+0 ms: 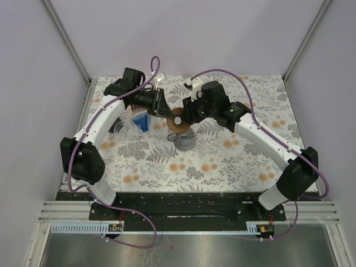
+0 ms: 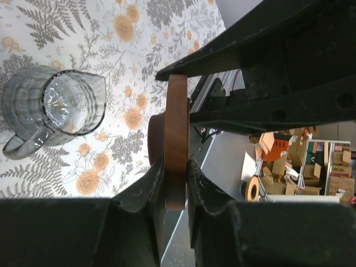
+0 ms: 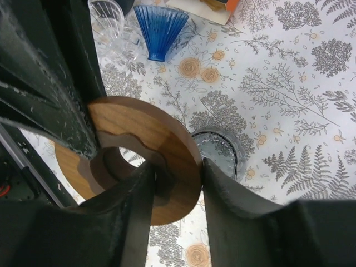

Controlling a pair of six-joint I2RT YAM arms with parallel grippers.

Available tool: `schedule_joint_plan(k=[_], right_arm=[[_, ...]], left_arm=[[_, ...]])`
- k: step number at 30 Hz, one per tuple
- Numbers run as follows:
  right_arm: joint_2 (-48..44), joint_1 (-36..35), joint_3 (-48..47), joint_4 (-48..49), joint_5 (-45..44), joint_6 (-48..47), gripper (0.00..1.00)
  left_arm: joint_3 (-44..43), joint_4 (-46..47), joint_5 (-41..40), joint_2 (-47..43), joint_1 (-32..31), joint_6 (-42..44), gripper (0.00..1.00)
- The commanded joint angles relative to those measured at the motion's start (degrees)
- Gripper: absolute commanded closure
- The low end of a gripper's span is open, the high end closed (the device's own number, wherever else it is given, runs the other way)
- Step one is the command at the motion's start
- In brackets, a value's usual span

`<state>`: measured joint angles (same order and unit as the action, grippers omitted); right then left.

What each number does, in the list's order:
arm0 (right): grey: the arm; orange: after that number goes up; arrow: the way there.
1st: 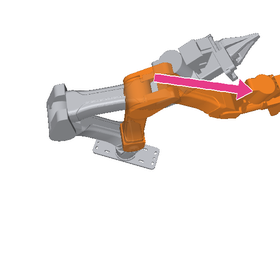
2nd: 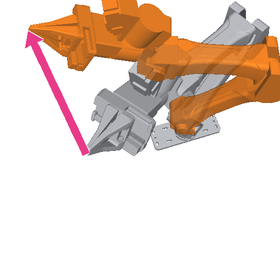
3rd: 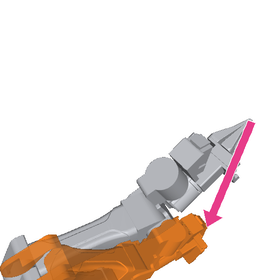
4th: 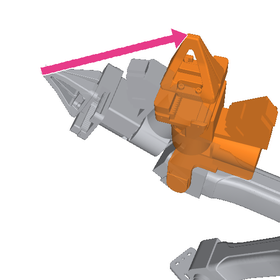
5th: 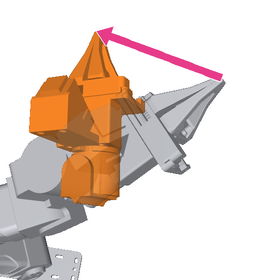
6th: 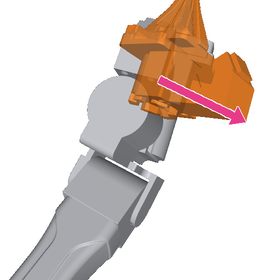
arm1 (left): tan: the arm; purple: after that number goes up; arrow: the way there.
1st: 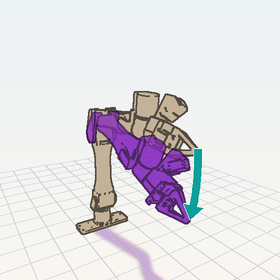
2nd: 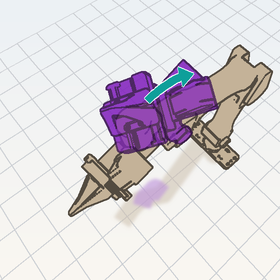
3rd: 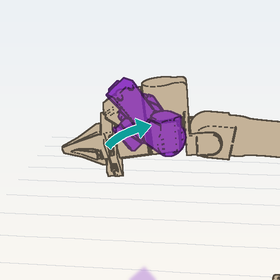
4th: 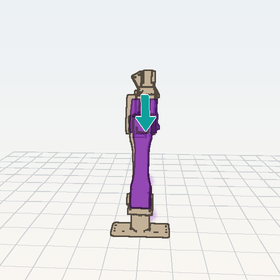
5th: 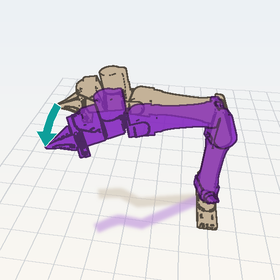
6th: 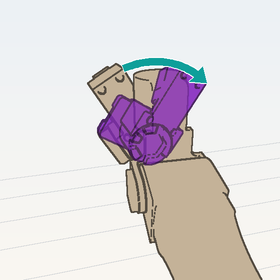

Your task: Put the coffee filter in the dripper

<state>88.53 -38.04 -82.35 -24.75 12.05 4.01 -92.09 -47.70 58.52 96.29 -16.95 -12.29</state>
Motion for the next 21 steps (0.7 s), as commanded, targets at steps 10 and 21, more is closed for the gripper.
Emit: schedule_joint_plan(k=[10,21], right_arm=[[4.4,-0.2,-8.2,-13.3,-8.0,-3.7,1.0],[15.8,0.2,-15.4,-22.4,-9.1,-7.2,0.98]], left_arm=[[-5.6,-9.0,-14.7,-0.6,0.2,11.4,0.34],[-3.7,-7.9,-21.4,-3.2,10.8,14.8,0.25]])
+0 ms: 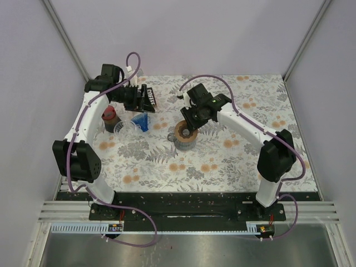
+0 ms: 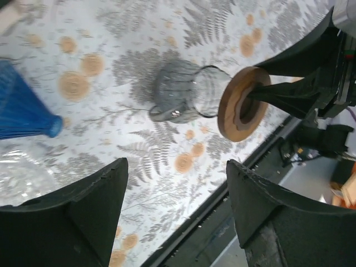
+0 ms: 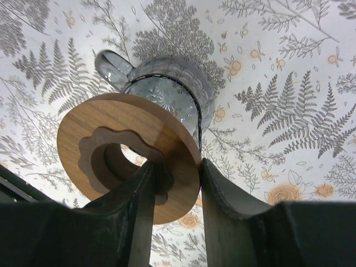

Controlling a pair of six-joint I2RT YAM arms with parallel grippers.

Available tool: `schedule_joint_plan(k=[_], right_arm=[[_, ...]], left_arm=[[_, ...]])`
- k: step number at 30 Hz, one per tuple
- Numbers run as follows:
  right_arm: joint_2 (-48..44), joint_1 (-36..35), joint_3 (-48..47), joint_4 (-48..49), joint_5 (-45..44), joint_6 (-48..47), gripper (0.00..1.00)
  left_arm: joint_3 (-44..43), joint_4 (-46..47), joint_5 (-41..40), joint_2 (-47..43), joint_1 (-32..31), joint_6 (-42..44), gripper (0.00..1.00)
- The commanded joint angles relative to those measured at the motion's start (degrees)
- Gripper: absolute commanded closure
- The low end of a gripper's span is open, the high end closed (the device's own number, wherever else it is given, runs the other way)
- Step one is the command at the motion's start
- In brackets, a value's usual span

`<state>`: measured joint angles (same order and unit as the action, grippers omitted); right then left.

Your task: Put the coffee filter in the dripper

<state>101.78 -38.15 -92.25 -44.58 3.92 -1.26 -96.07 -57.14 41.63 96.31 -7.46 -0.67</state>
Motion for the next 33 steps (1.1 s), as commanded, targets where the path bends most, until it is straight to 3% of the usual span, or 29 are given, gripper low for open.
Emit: schedule_joint_plan(k=[1,12,20,23,28,33], right_arm=[[3.5,0.4,-6.4,-3.3,-0.9,-2.4,0.96],[11.3,1.1,-12.0,-6.4,-0.7,-3.9,0.83],[12.7,1.1,-12.3,-6.0,-0.6,-5.0,0.49],[12.8,1.1,-12.6,-6.0,1.4,-5.9,0.42],[12.1,1.1,-13.6,-6.0,2.1,-6.0,0.39],[7.7,1.2,-14.4,-6.0,3.1,-6.2,0.36]], left_arm=[[0.7,1.9,-5.1,-3.8,1.4,3.4,0.25],[3.8,2.7,-5.2,-5.7,2.4,4.2,0.25],[4.3,2.8,-4.4,-5.4,2.4,4.3,0.25],[4.4,2.7,-5.7,-5.5,2.4,5.4,0.25],[1.8,0.5,-12.0,-2.5,2.3,9.5,0.23],[-5.3,0.9,-23.5,3.5,1.6,15.3,0.23]])
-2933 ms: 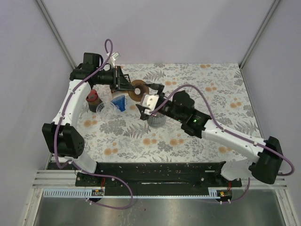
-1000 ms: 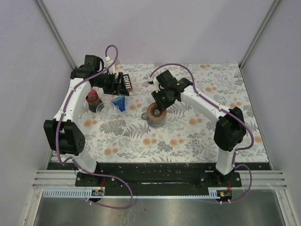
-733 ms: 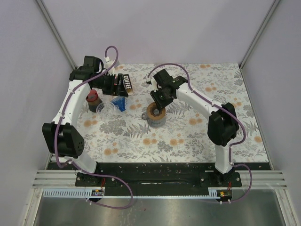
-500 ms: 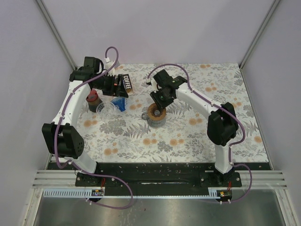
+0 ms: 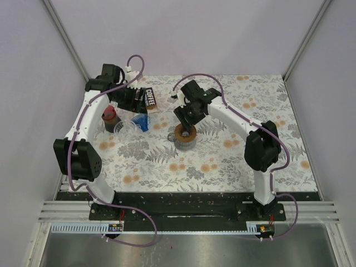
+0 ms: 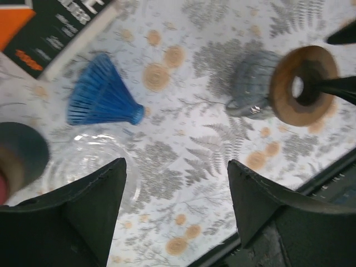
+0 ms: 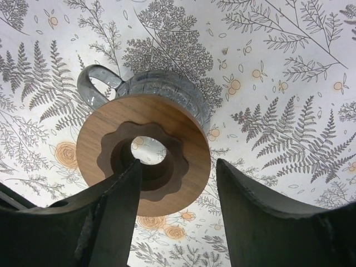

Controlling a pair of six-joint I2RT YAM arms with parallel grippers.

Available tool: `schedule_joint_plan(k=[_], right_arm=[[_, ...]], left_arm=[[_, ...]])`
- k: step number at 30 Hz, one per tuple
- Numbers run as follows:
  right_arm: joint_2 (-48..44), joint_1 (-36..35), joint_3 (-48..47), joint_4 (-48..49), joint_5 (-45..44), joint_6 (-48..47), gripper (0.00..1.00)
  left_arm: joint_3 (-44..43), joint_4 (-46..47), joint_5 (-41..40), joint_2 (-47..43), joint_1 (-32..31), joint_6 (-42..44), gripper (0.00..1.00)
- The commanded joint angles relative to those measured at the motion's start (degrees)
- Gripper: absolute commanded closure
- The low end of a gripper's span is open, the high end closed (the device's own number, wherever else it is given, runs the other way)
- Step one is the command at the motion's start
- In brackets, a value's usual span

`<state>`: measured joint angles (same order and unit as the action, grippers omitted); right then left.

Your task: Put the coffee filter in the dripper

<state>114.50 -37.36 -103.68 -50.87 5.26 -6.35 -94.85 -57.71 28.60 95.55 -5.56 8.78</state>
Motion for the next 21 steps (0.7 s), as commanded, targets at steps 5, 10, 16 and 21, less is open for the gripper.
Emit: schedule_joint_plan(k=[5,10,16,21], right_arm=[[-11.7,3.1,0.9,0.9,2.3,-0.8,0.33],[-17.0,8.3,6.6,1.8,3.4,1.4,0.32],[-20.6,11.1,10.9,3.1,3.5,2.6,0.32],[-21.1,11.5,11.7,3.2,3.9,2.0,0.32]], left_arm=[[-15.6,-1.5,-14.2,13.2,-1.6,11.3,0.28],[-18.9,-1.7,-15.5,21.2,-3.1,15.5,0.29],[-19.7,-4.5,-12.9,26.0,-3.1,17.4,0.32],[-19.3,-4.0,-16.5,28.7,-3.0,17.9,0.42]])
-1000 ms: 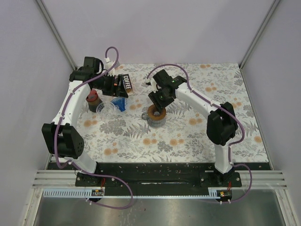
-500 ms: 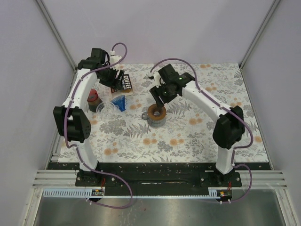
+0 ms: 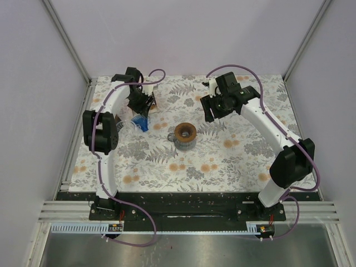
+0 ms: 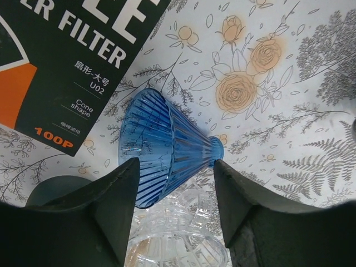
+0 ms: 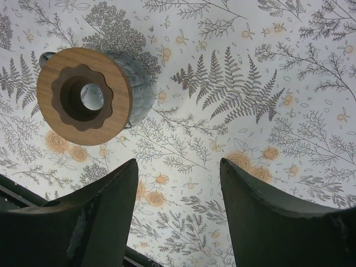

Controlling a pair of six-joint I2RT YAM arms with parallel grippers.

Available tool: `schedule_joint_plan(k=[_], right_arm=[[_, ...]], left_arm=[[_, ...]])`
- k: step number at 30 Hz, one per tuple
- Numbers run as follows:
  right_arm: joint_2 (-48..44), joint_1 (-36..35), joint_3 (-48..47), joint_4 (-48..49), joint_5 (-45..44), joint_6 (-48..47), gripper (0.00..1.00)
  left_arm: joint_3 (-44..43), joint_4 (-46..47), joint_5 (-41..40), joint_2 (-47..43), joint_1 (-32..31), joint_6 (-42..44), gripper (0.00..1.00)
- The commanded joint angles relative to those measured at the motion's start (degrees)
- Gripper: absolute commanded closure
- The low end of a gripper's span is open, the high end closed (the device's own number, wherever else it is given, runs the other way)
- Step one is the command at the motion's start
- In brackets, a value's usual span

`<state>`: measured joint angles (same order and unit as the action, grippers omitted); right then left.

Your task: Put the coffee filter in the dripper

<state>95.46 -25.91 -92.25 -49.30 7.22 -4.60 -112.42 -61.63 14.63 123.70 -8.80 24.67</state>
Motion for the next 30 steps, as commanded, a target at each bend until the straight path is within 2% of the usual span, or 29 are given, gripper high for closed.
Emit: schedule_joint_plan(k=[1,4,6,9,14,19,23,26,27,28,30], right_arm=[[-2.1,0.1,0.4,1.6,1.9,0.3,0.32],[-2.3,0.1,0.8,1.7,1.8,0.1,0.32],[-2.5,0.2,1.1,1.8,1.7,0.2,0.32],[-2.7,0.2,1.3,2.0,1.3,0.0,0.32],[-3.8,0.2,1.4,2.3,1.1,0.5,0.32],[-4.8,1.7,1.2,4.1,1.4,2.9,0.3],[-4.7,6.7,-0.8,6.9,7.4,7.6,0.29],[-3.4,7.8,-4.6,8.6,12.6,10.3,0.27],[-2.6,7.8,-6.3,8.9,13.9,11.5,0.16],[-1.4,7.8,-8.0,8.7,14.7,12.9,0.01],[1.3,7.7,-11.7,8.5,18.3,14.8,0.01]], left_arm=[[-1.8,-0.2,-2.5,0.8,0.2,2.1,0.46],[-1.4,-0.8,-0.1,0.9,0.1,2.2,0.65],[-0.3,-1.1,1.5,0.2,0.0,2.7,0.82],[1.4,-1.3,2.8,-1.0,-0.3,3.5,1.0],[4.4,-1.7,4.5,-4.2,-1.2,4.8,1.0],[4.4,-1.7,8.1,-11.4,-3.9,5.3,1.0],[4.8,-2.3,11.5,-19.0,-6.9,9.0,1.0],[6.0,-6.0,16.7,-24.3,-9.1,15.7,1.0],[6.8,-6.7,18.4,-25.8,-9.7,17.6,1.0],[7.4,-7.4,19.5,-27.4,-10.6,19.8,1.0],[9.1,-8.8,20.7,-30.8,-13.0,23.4,1.0]])
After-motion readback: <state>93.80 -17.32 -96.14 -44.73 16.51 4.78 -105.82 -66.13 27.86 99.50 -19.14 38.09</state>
